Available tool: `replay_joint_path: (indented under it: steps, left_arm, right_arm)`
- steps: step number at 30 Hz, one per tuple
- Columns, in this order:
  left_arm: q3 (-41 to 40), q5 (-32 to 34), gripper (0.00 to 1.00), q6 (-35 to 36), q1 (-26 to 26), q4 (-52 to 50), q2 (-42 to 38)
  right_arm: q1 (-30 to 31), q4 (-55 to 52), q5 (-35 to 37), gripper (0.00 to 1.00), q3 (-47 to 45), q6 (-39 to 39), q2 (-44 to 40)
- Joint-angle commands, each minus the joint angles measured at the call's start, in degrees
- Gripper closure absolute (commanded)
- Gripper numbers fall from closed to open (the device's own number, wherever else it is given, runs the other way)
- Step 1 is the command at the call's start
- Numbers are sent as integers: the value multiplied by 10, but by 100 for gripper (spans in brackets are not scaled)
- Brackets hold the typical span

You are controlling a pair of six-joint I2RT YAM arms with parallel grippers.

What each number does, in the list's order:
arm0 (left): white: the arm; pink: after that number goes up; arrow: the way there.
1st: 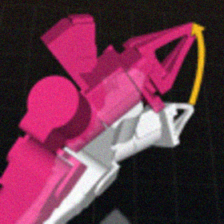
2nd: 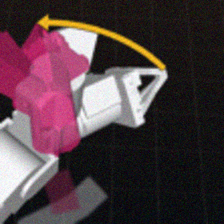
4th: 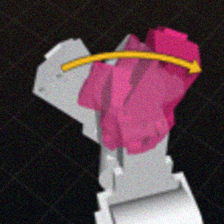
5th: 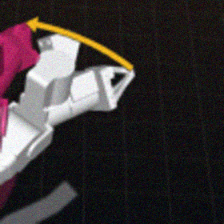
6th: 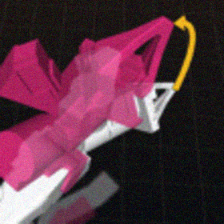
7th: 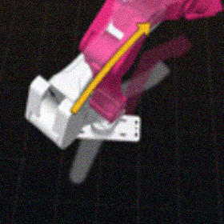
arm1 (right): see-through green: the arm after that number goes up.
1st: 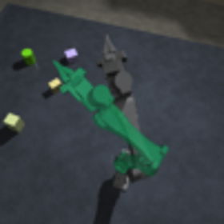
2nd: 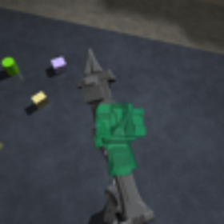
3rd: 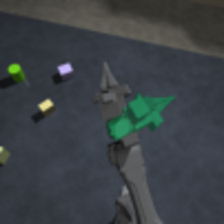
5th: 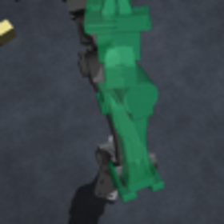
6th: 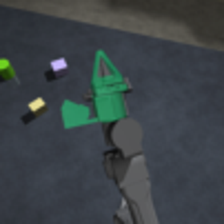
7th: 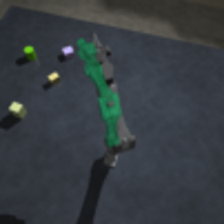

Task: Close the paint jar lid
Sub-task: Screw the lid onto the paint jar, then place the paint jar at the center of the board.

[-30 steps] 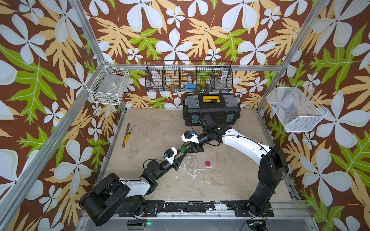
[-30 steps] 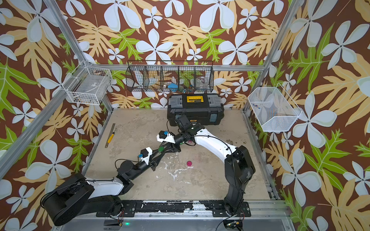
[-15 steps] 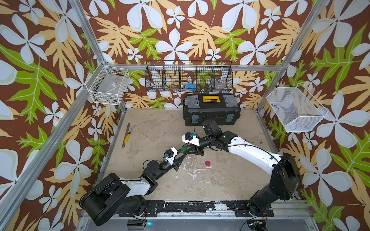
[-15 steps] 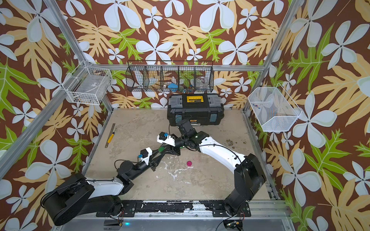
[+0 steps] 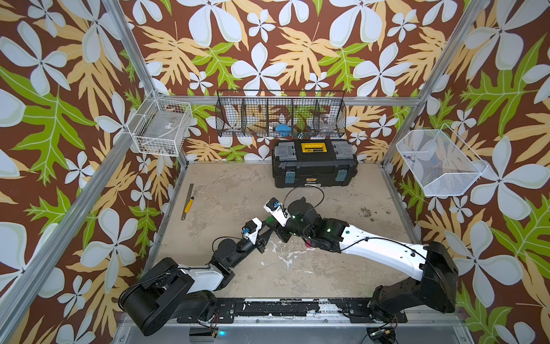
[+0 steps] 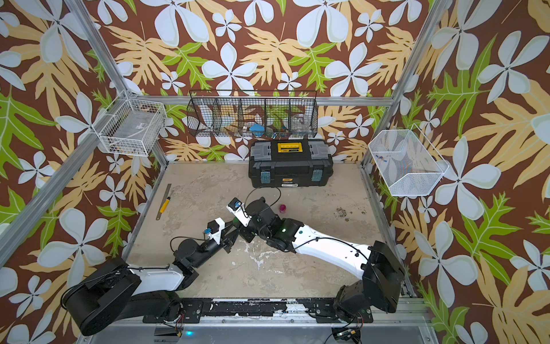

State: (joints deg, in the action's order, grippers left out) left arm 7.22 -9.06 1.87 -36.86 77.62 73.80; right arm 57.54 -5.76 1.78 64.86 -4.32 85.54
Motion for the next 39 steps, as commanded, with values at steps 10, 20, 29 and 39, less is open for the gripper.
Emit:
replay_joint_path:
  steps: [10,20,29,39]
  left_arm:
    - [2,-7,88,7,0,0,-1]
    - [2,0,46,7,0,0,-1]
    - [-7,23,4,5,0,0,-14]
    - [-17,55,0,15,-1,-22,-49]
  right_arm:
    - [30,88,87,98,-22,-78,-16]
    - [20,74,60,100,-31,-51,-39]
    - [-92,152,26,100,-69,-55,-33]
    - [-139,300,16,100,-90,-67,129]
